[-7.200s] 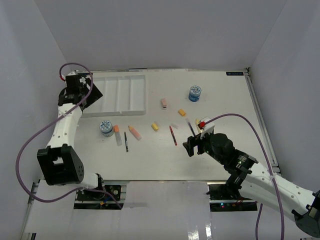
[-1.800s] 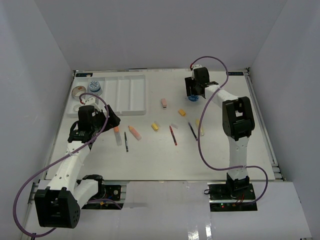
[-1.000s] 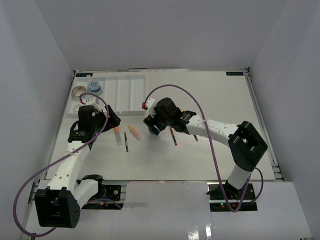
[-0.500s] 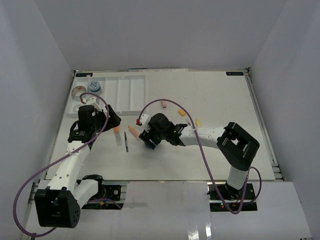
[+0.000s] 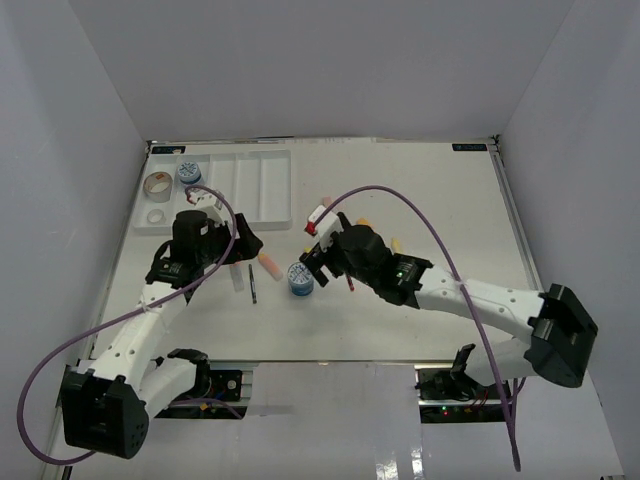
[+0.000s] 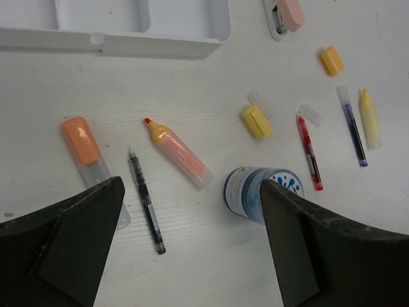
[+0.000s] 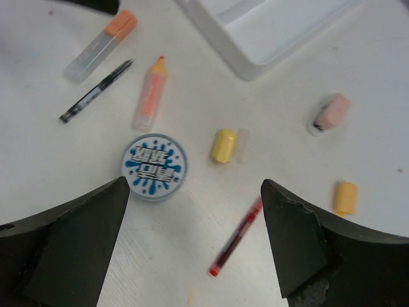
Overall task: Sort the stationery into containers
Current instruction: Place the stationery at the center of the board, then pick up the stationery from the center of the board.
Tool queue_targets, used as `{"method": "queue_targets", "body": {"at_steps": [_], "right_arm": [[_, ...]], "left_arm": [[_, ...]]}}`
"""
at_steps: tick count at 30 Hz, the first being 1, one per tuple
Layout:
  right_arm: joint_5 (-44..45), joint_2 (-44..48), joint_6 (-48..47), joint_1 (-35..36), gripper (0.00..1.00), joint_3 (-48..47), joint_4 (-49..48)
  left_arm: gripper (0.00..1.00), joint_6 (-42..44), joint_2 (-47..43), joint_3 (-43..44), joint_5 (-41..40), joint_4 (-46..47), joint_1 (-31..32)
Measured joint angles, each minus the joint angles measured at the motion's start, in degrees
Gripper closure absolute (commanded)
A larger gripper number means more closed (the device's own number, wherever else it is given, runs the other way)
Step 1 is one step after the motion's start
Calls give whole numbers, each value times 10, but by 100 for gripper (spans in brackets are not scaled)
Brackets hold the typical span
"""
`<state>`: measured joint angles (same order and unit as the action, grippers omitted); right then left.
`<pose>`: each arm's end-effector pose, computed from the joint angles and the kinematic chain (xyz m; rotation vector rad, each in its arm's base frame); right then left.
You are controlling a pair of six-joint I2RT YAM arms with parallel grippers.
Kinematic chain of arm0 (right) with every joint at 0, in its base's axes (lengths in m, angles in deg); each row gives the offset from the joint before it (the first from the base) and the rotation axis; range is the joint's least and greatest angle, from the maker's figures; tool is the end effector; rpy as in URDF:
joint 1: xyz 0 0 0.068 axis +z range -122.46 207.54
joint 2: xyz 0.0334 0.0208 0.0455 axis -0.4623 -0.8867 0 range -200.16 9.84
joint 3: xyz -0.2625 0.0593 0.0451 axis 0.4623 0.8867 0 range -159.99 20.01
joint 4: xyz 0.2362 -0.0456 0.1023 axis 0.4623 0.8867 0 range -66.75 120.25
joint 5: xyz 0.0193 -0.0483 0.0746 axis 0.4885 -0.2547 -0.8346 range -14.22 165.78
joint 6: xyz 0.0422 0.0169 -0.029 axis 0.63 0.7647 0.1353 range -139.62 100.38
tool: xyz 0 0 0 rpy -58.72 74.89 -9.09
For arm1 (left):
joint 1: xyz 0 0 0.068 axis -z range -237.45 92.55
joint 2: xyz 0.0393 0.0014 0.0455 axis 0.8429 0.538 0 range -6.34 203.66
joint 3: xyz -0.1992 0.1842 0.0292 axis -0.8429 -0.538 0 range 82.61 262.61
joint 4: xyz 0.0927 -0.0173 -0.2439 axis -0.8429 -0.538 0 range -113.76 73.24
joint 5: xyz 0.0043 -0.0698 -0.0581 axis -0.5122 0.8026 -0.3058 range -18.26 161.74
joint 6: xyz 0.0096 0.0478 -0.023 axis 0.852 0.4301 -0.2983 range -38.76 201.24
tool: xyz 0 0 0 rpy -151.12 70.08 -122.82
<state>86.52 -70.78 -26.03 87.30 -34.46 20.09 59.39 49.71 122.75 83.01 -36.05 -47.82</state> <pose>0.1687 0.2762 0.2774 -0.9801 1.7306 0.4233 0.2094 -0.0426 0.2603 -0.1231 2.2170 -0.5224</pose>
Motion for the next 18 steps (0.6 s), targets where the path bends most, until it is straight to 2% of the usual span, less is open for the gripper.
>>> {"method": "queue_targets", "body": {"at_steps": [6,9,15,18], "right_arm": [[165,143,24,-10,10,65,37],[217,209,48,-22,10,108,62],[255,346,93,-35,10,196,89],[266,385,106,-35,10,222,96]], "left_arm": [[2,-3,28,21,-54,-13,114],[2,-7,60,37,-94,-16,174],[2,-5,133,60,-170,-26,288],[2,-4,153,64,-191,-32,322]]}}
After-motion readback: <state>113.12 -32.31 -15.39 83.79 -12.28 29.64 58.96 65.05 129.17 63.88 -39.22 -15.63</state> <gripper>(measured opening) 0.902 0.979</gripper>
